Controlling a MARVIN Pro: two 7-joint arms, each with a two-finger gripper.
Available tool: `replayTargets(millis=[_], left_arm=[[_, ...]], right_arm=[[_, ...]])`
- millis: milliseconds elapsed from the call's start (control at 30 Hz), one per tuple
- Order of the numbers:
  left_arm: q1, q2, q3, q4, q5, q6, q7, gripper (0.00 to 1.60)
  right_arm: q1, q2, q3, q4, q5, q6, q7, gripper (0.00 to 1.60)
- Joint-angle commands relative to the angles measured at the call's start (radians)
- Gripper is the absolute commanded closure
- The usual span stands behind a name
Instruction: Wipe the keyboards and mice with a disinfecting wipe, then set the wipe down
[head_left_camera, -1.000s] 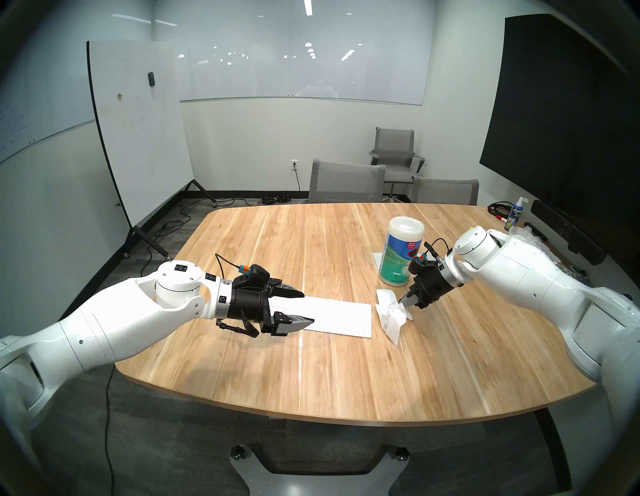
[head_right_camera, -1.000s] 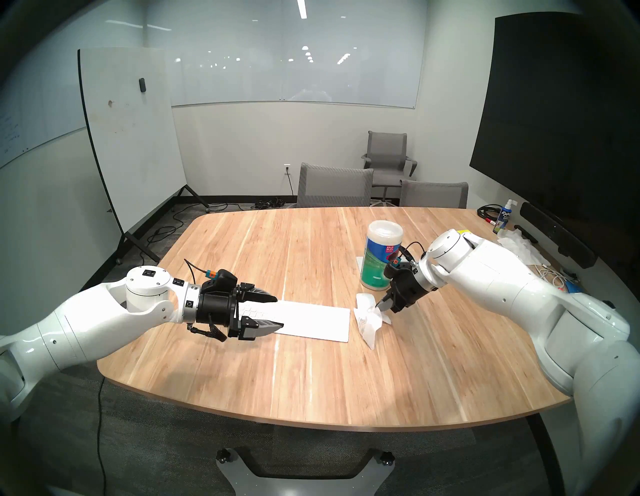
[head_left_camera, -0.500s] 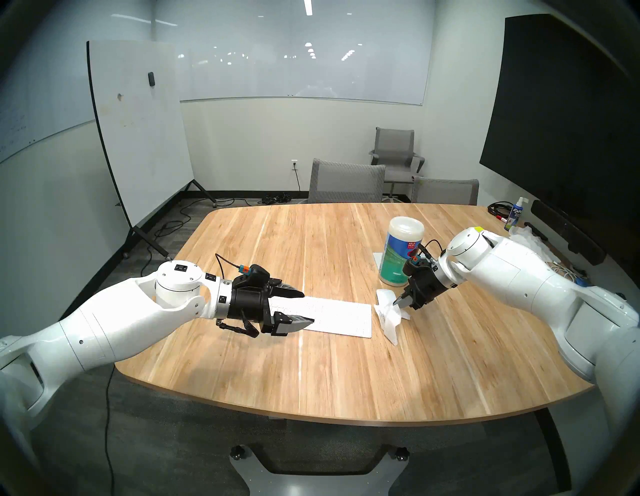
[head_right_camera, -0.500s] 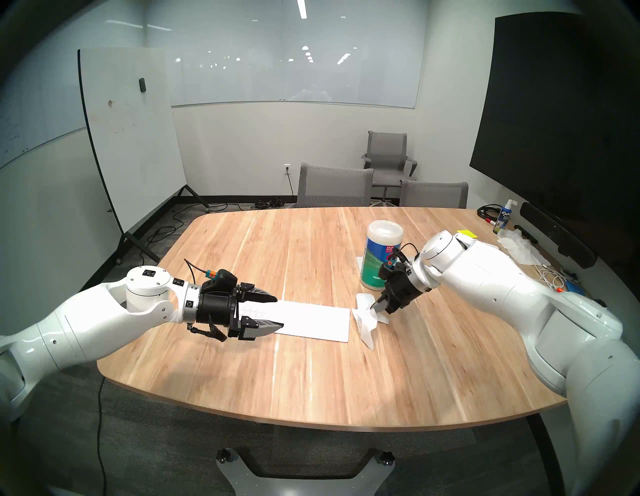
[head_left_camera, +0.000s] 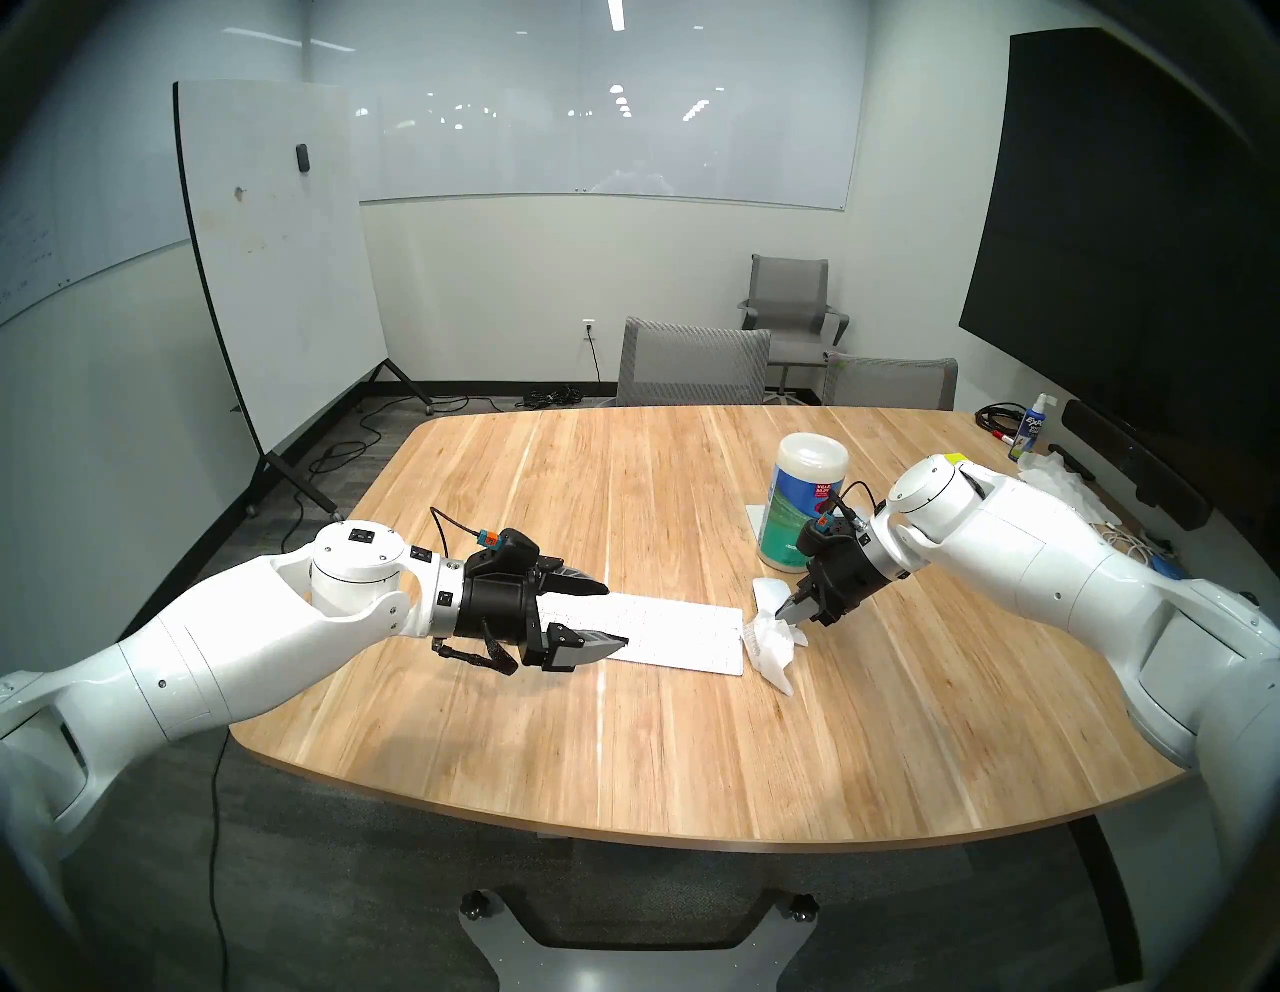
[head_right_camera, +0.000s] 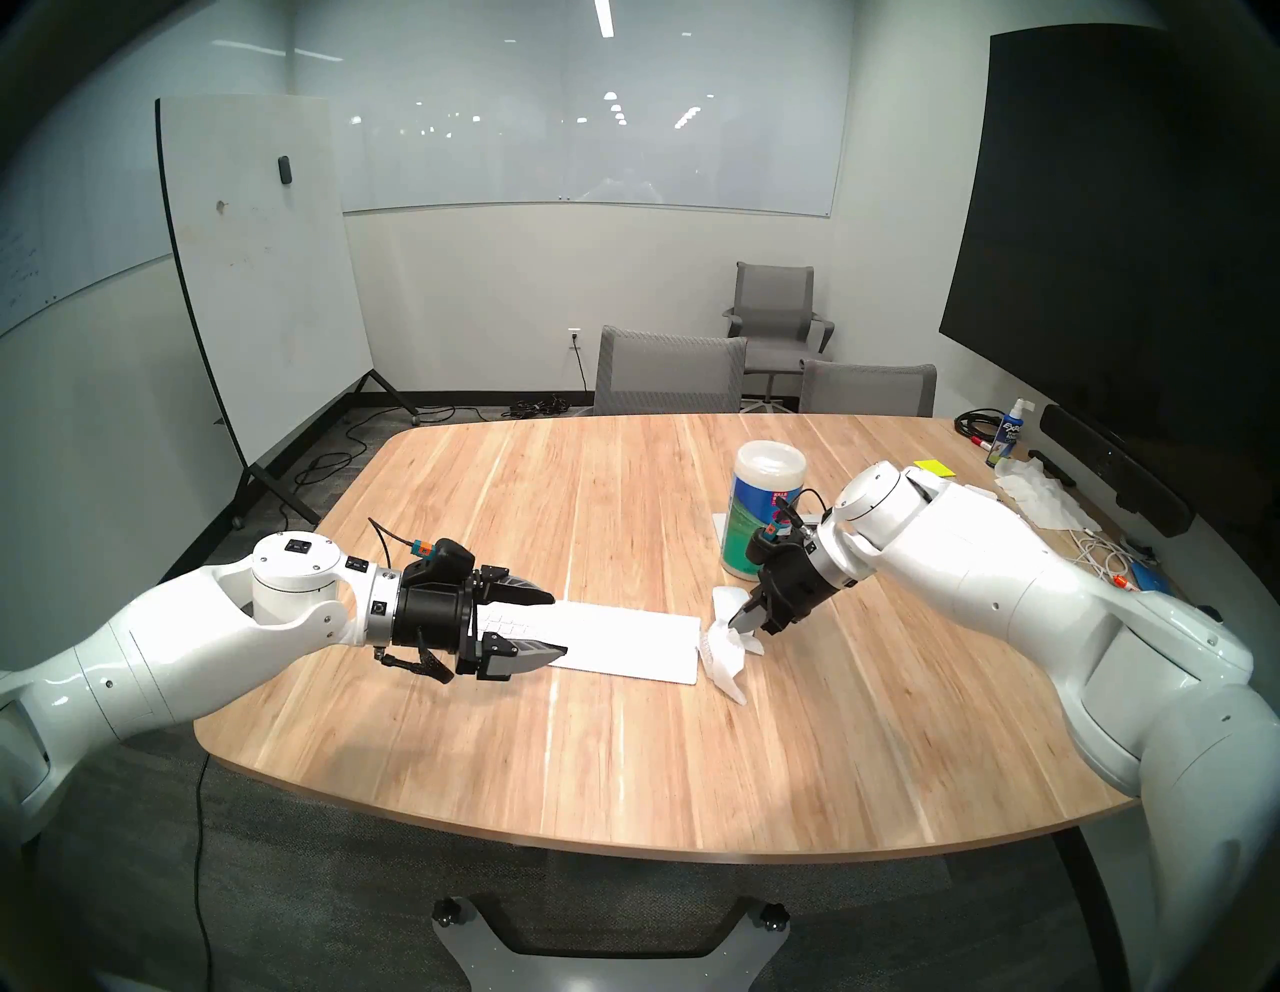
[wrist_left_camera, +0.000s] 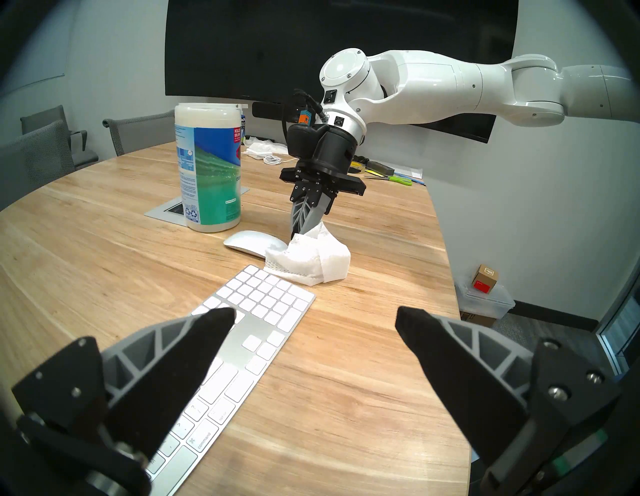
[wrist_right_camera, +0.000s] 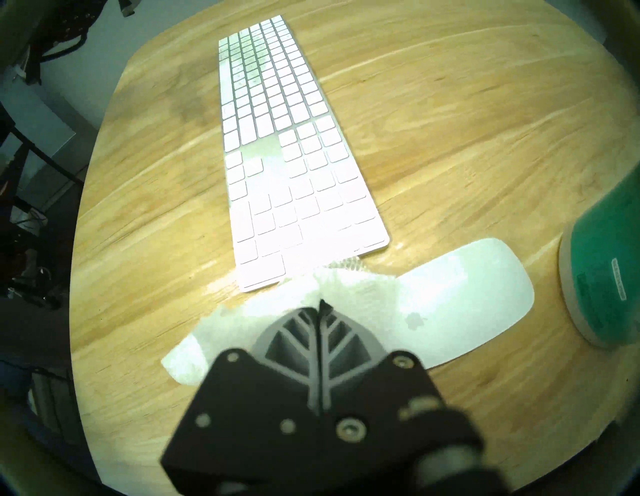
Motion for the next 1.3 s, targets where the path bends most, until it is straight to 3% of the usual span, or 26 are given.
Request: replayTargets(millis=[0, 333, 667, 833, 1267], left_arm=[[-0.013, 0.000, -0.012, -0.013, -0.005, -0.002, -0.001, 0.00], [-0.013, 0.000, -0.012, -0.013, -0.005, -0.002, -0.001, 0.00], [-0.013, 0.000, -0.012, -0.013, -0.005, -0.002, -0.001, 0.00], [-0.013, 0.000, -0.012, -0.013, -0.005, -0.002, -0.001, 0.00], [-0.013, 0.000, -0.012, -0.013, -0.005, -0.002, -0.001, 0.00]], right_arm=[[0.005, 0.023, 0.022, -0.056, 0.024, 0.015, 0.005, 1.60], [-0.006, 0.039, 0.027, -0.152, 0.032, 0.058, 0.002, 1.60], [-0.013, 0.015, 0.029, -0.190, 0.034, 0.098, -0.032, 1.60], [-0.005, -0.015, 0.019, -0.171, 0.023, 0.135, -0.052, 1.60], [-0.001, -0.106, 0.003, -0.046, -0.004, 0.140, -0.089, 1.60]])
